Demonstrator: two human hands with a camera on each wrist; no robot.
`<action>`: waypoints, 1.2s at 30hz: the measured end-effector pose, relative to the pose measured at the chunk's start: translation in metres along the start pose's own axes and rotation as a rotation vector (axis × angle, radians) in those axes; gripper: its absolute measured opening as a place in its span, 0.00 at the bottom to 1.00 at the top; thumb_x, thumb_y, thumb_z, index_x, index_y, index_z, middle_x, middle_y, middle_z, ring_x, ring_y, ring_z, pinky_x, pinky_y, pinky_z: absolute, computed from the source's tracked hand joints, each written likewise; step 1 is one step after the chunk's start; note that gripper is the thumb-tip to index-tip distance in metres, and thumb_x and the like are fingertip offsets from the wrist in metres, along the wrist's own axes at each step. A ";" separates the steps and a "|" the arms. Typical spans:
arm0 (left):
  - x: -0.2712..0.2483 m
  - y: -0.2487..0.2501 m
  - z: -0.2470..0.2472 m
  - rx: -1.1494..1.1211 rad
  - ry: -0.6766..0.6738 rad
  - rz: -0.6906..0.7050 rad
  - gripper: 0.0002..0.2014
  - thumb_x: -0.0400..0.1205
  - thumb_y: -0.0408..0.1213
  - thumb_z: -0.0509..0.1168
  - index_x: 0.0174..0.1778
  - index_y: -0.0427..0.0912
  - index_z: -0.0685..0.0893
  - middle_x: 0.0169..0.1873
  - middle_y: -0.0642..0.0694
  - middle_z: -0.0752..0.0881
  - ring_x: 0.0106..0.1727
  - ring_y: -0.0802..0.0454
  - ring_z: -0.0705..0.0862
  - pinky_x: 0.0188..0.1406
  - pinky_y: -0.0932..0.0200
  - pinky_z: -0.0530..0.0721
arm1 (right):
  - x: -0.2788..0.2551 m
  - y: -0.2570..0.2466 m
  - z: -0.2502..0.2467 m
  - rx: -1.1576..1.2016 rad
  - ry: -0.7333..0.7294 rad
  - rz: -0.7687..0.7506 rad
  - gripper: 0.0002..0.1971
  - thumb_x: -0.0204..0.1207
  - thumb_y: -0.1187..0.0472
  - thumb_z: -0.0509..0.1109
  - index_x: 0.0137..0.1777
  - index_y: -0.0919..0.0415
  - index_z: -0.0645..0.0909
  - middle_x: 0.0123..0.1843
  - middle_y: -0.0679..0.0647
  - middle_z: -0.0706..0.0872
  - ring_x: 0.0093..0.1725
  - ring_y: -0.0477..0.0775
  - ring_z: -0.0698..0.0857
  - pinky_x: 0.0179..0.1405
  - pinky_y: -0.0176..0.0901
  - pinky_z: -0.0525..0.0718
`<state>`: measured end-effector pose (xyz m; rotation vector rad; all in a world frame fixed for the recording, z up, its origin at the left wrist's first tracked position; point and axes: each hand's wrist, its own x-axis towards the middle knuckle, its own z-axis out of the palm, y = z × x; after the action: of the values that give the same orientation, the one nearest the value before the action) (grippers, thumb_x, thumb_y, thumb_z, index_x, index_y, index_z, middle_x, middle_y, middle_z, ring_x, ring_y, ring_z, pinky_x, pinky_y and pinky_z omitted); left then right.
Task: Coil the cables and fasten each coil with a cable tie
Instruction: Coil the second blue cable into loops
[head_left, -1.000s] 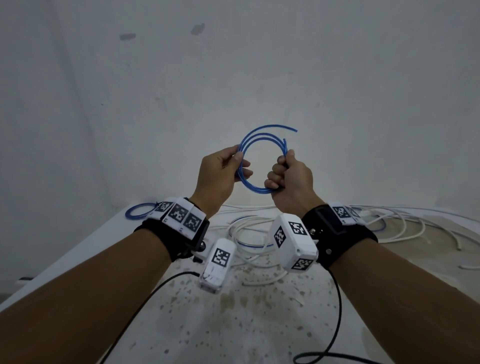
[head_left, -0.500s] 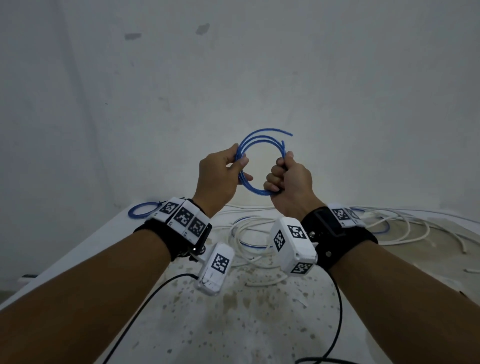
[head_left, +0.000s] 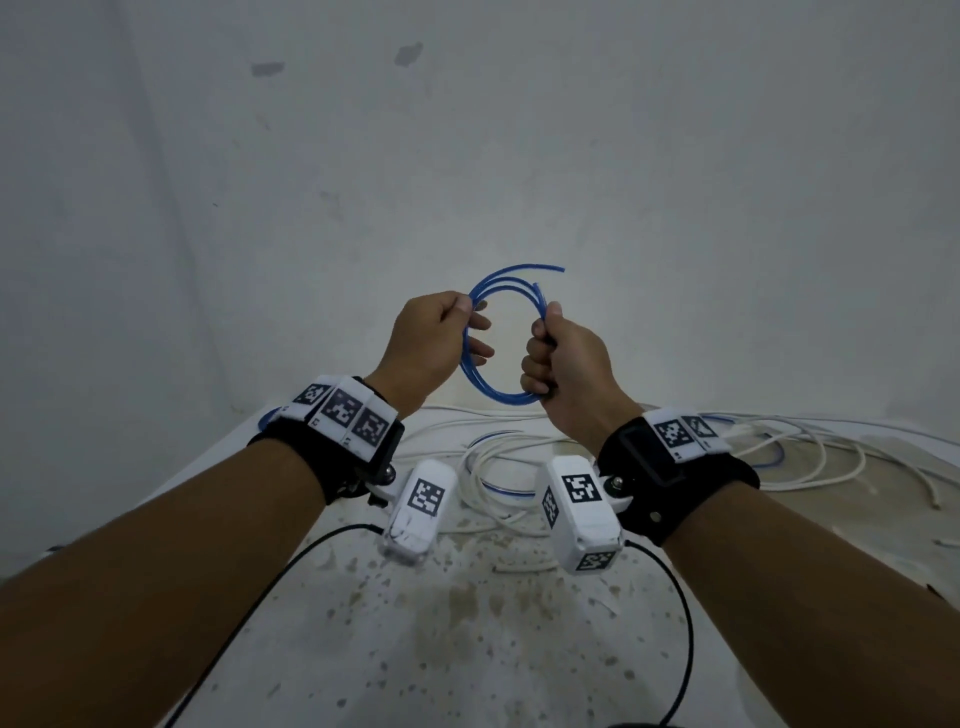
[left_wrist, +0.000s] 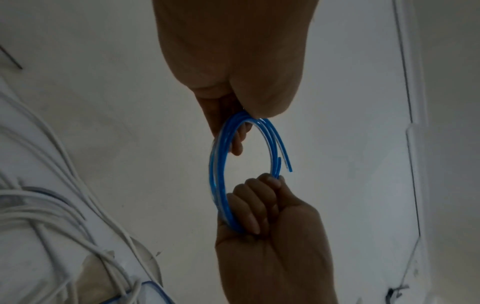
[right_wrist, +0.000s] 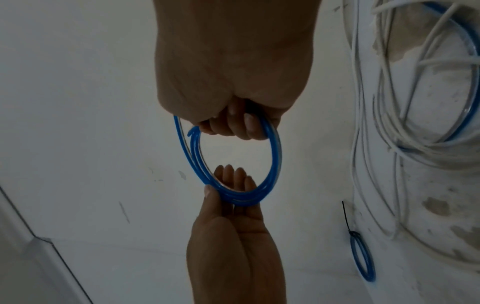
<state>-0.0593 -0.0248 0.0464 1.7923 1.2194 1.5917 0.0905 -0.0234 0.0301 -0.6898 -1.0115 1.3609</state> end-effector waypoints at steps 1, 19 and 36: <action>0.001 0.000 -0.001 -0.030 -0.011 -0.010 0.15 0.91 0.36 0.52 0.62 0.36 0.83 0.42 0.41 0.86 0.28 0.52 0.86 0.34 0.55 0.89 | 0.000 0.000 0.000 -0.021 -0.012 0.006 0.20 0.90 0.51 0.54 0.35 0.56 0.68 0.22 0.47 0.60 0.22 0.46 0.56 0.20 0.38 0.58; 0.005 0.007 -0.012 0.095 -0.138 0.010 0.12 0.90 0.34 0.55 0.54 0.37 0.85 0.36 0.45 0.86 0.22 0.55 0.77 0.21 0.60 0.78 | -0.001 0.002 -0.008 -0.270 -0.128 0.011 0.18 0.89 0.51 0.58 0.42 0.62 0.78 0.23 0.48 0.62 0.21 0.46 0.60 0.22 0.38 0.61; 0.006 0.012 -0.015 0.273 -0.239 -0.021 0.12 0.88 0.33 0.59 0.50 0.40 0.89 0.39 0.44 0.88 0.22 0.54 0.71 0.18 0.62 0.71 | 0.001 0.008 -0.011 -0.406 -0.183 0.002 0.13 0.87 0.54 0.63 0.48 0.64 0.80 0.22 0.46 0.71 0.21 0.45 0.63 0.20 0.36 0.64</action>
<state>-0.0703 -0.0295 0.0633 2.0599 1.3847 1.2012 0.0970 -0.0198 0.0187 -0.8755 -1.4575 1.2472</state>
